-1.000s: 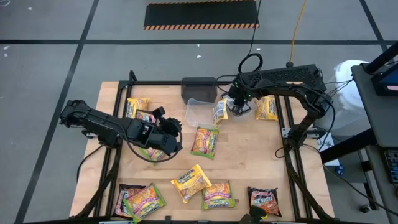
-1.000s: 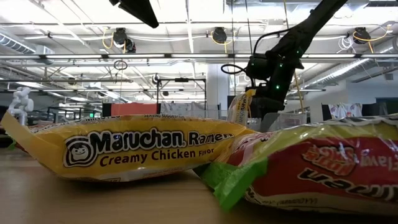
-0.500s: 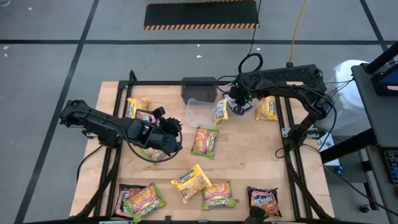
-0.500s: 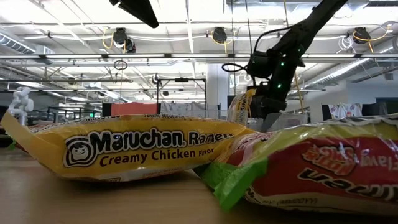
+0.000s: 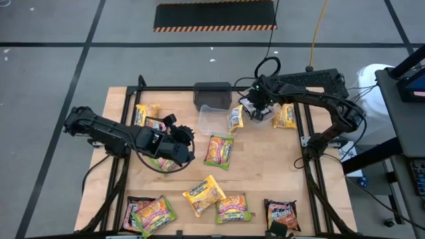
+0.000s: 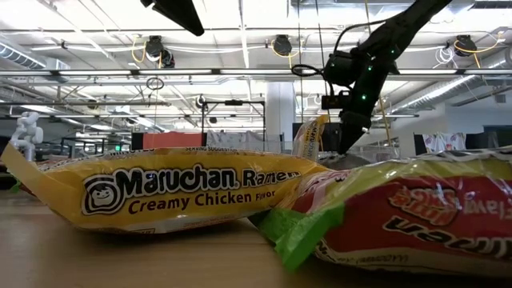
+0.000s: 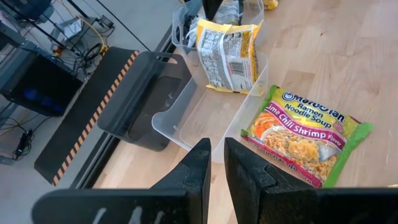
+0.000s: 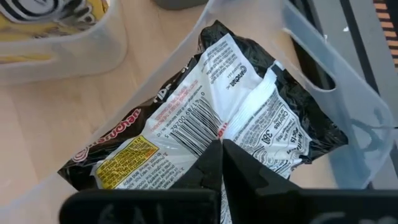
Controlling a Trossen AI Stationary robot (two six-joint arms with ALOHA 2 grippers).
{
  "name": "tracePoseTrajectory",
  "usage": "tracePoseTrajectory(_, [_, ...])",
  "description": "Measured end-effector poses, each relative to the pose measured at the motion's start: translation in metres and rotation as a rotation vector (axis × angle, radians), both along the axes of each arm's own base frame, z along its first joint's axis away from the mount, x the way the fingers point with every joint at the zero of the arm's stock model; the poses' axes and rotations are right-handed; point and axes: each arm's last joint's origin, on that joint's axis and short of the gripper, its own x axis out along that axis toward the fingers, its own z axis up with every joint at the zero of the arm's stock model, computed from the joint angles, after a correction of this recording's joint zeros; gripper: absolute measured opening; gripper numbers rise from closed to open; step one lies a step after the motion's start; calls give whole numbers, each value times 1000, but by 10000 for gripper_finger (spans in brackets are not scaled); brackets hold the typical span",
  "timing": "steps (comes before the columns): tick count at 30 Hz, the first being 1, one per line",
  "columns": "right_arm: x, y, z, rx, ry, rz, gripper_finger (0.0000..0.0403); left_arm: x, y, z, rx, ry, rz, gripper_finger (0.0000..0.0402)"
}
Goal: Sort Maruchan noodles
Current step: Put the black noodle pack into the right transparent bin
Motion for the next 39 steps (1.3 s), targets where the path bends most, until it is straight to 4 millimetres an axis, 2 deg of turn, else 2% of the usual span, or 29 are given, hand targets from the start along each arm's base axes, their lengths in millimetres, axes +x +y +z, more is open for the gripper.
tracePoseTrajectory(10, [-8,7,27,-65,-75,0,0,0,0,0,1,2,0,53])
tracePoseTrajectory(22, [-33,28,71,-155,-180,-1,0,0,0,0,1,2,0,53])
tracePoseTrajectory(32, [-48,41,89,-189,-221,0,0,0,0,0,36,34,-37,53])
tracePoseTrajectory(39, [-50,43,92,-198,-234,1,0,0,1,0,82,79,-81,53])
